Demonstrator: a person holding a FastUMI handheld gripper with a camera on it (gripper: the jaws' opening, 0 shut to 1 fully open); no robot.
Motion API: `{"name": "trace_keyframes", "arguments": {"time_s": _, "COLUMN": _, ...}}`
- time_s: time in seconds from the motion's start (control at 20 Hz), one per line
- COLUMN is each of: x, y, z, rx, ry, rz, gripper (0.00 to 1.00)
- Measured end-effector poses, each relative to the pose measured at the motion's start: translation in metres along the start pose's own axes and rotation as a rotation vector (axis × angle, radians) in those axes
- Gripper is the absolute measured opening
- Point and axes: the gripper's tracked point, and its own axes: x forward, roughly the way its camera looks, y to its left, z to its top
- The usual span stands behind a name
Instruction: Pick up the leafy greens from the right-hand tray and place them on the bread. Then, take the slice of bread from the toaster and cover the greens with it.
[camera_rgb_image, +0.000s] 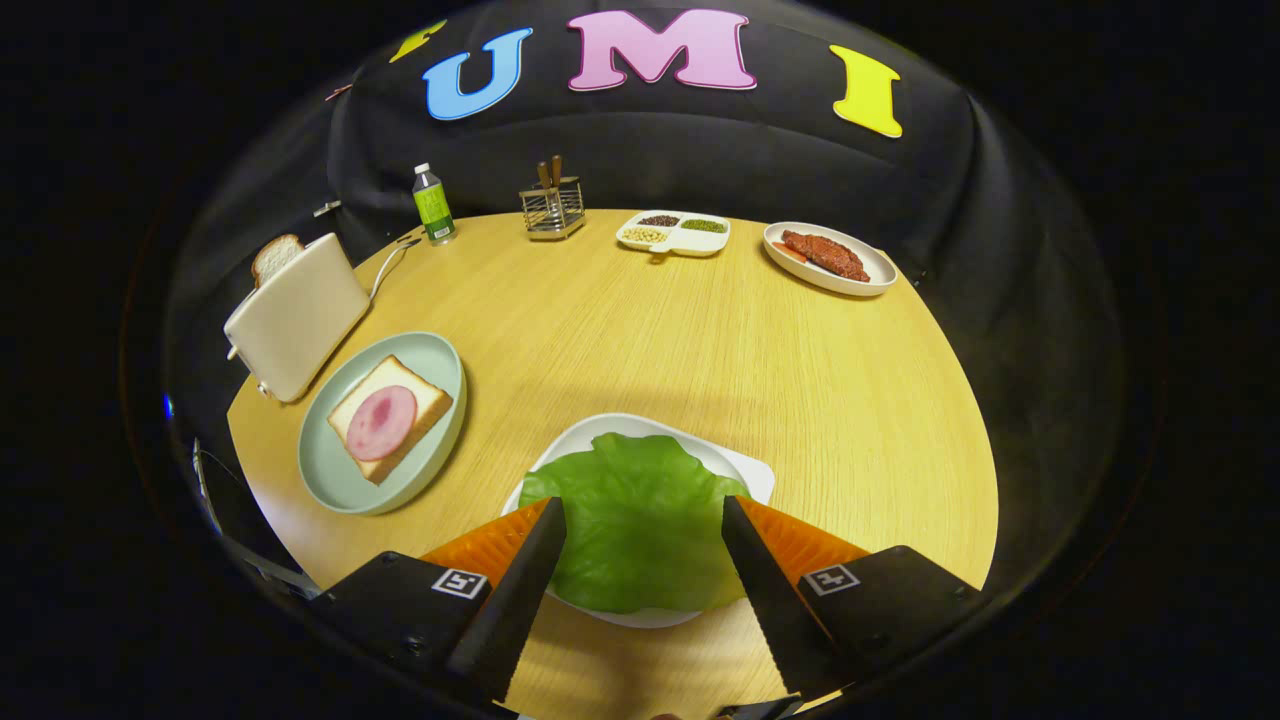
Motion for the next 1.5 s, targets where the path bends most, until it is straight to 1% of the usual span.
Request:
{"name": "trace_keyframes", "arguments": {"time_s": 0.15, "x": 0.009, "y": -0.002, "z": -0.012, "rx": -0.044, "ry": 0.022, "rz": 0.014, "gripper": 0.98}}
{"name": "trace_keyframes", "arguments": {"time_s": 0.3, "x": 0.011, "y": -0.001, "z": -0.015, "rx": -0.084, "ry": 0.021, "rz": 0.024, "gripper": 0.97}}
{"name": "trace_keyframes", "arguments": {"time_s": 0.55, "x": 0.015, "y": 0.001, "z": -0.016, "rx": -0.063, "ry": 0.043, "rz": 0.047, "gripper": 0.96}}
{"name": "trace_keyframes", "arguments": {"time_s": 0.8, "x": 0.013, "y": 0.008, "z": -0.018, "rx": -0.045, "ry": 0.097, "rz": 0.047, "gripper": 0.89}}
{"name": "trace_keyframes", "arguments": {"time_s": 0.85, "x": 0.013, "y": 0.006, "z": -0.019, "rx": -0.053, "ry": 0.096, "rz": 0.047, "gripper": 0.78}}
{"name": "trace_keyframes", "arguments": {"time_s": 0.9, "x": 0.015, "y": 0.007, "z": -0.019, "rx": -0.058, "ry": 0.102, "rz": 0.059, "gripper": 0.73}}
{"name": "trace_keyframes", "arguments": {"time_s": 1.0, "x": 0.016, "y": 0.006, "z": -0.019, "rx": -0.062, "ry": 0.116, "rz": 0.051, "gripper": 0.62}}
{"name": "trace_keyframes", "arguments": {"time_s": 1.05, "x": 0.016, "y": 0.01, "z": -0.02, "rx": -0.061, "ry": 0.124, "rz": 0.06, "gripper": 0.57}}
{"name": "trace_keyframes", "arguments": {"time_s": 1.15, "x": 0.016, "y": 0.009, "z": -0.019, "rx": -0.057, "ry": 0.136, "rz": 0.052, "gripper": 0.48}}
{"name": "trace_keyframes", "arguments": {"time_s": 1.2, "x": 0.016, "y": 0.013, "z": -0.019, "rx": -0.057, "ry": 0.139, "rz": 0.07, "gripper": 0.44}}
{"name": "trace_keyframes", "arguments": {"time_s": 1.25, "x": 0.015, "y": 0.013, "z": -0.018, "rx": -0.049, "ry": 0.142, "rz": 0.061, "gripper": 0.39}}
{"name": "trace_keyframes", "arguments": {"time_s": 1.3, "x": 0.014, "y": 0.016, "z": -0.017, "rx": -0.052, "ry": 0.139, "rz": 0.07, "gripper": 0.22}}
{"name": "trace_keyframes", "arguments": {"time_s": 1.35, "x": 0.018, "y": 0.016, "z": -0.02, "rx": -0.054, "ry": 0.14, "rz": 0.068, "gripper": 0.22}}
{"name": "trace_keyframes", "arguments": {"time_s": 1.4, "x": 0.015, "y": 0.018, "z": -0.018, "rx": -0.058, "ry": 0.14, "rz": 0.078, "gripper": 0.13}}
{"name": "trace_keyframes", "arguments": {"time_s": 1.45, "x": 0.014, "y": 0.019, "z": -0.017, "rx": -0.062, "ry": 0.141, "rz": 0.089, "gripper": 0.12}}
{"name": "trace_keyframes", "arguments": {"time_s": 1.5, "x": 0.015, "y": 0.018, "z": -0.018, "rx": -0.057, "ry": 0.146, "rz": 0.094, "gripper": 0.08}}
